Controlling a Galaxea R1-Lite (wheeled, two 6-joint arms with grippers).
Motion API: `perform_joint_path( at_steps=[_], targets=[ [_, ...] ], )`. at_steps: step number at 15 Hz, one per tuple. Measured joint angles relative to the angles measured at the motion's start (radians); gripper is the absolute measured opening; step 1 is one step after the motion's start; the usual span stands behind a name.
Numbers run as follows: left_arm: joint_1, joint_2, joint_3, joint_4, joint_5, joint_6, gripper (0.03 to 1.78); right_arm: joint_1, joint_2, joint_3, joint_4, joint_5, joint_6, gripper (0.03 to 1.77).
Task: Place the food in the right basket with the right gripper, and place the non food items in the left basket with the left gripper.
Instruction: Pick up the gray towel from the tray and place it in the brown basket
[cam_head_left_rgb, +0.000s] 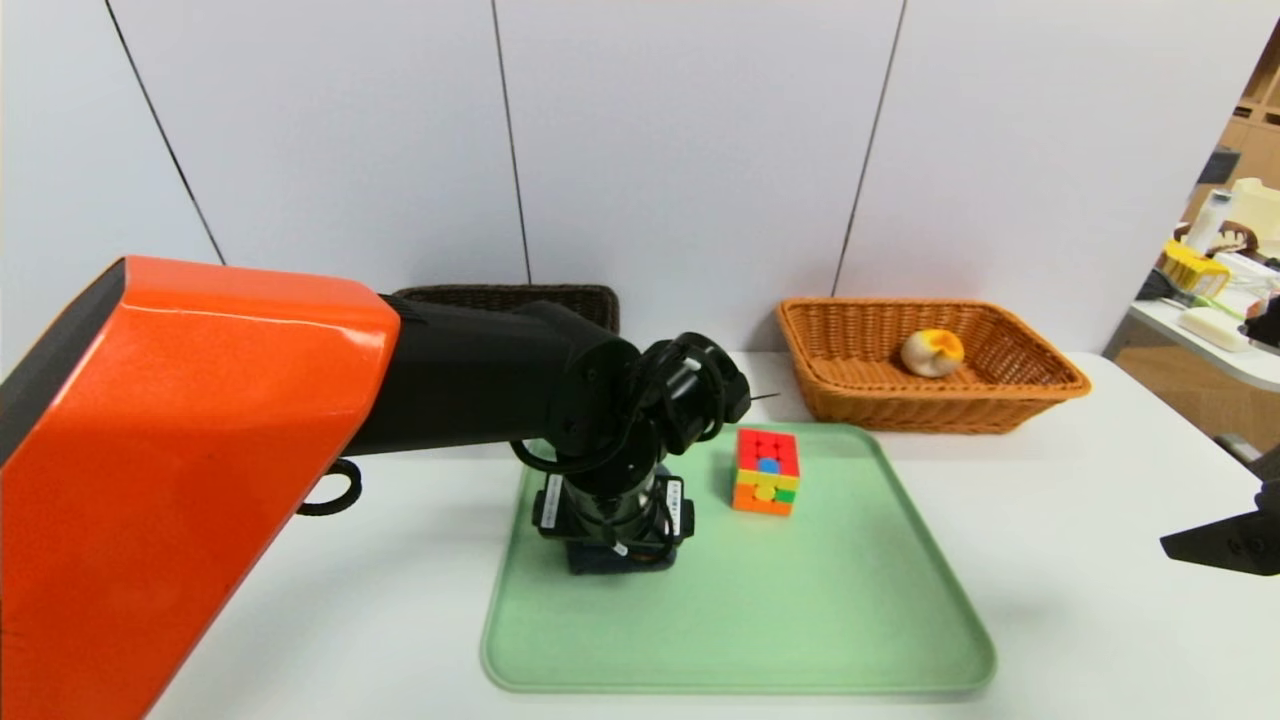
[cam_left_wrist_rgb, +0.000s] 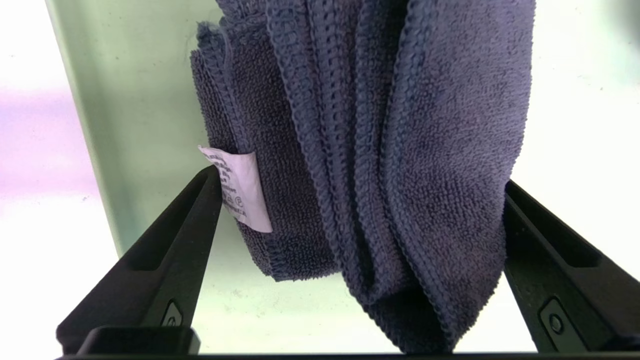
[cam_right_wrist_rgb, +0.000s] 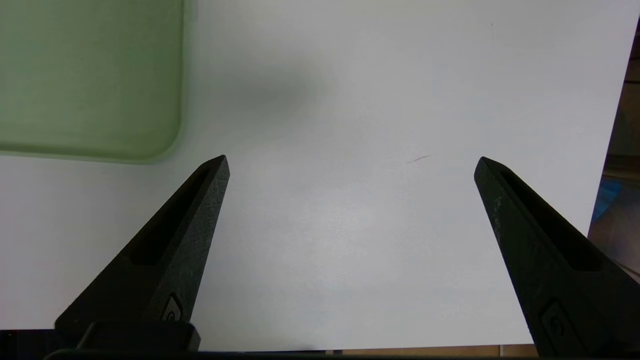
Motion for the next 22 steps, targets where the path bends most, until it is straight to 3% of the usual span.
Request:
perform_joint_path(
  at_steps=[5,8,9,10,22],
  targets=[
    [0.0,-0.001,0.0,0.0,-0.001,-0.002,1.01,0.0,0.0,0.0,0.0,0.0,0.0,1.7],
    [-0.001,-0.006,0.001,0.008,-0.003,-0.002,0.73,-0.001,0.001,0.0,0.0,0.0,0.001,1.7],
    [-0.002,-0.012,0.001,0.01,-0.003,-0.001,0.4,-0.001,0.001,0.0,0.0,0.0,0.001,1.7],
    [-0.004,-0.021,0.001,0.013,-0.003,-0.001,0.34,-0.001,0.001,0.001,0.0,0.0,0.001,1.7],
    [-0.013,-0.319,0.044,0.045,-0.003,0.042,0.34,-0.002,-0.019,0.016,0.002,0.003,0.0,1.7]
  ],
)
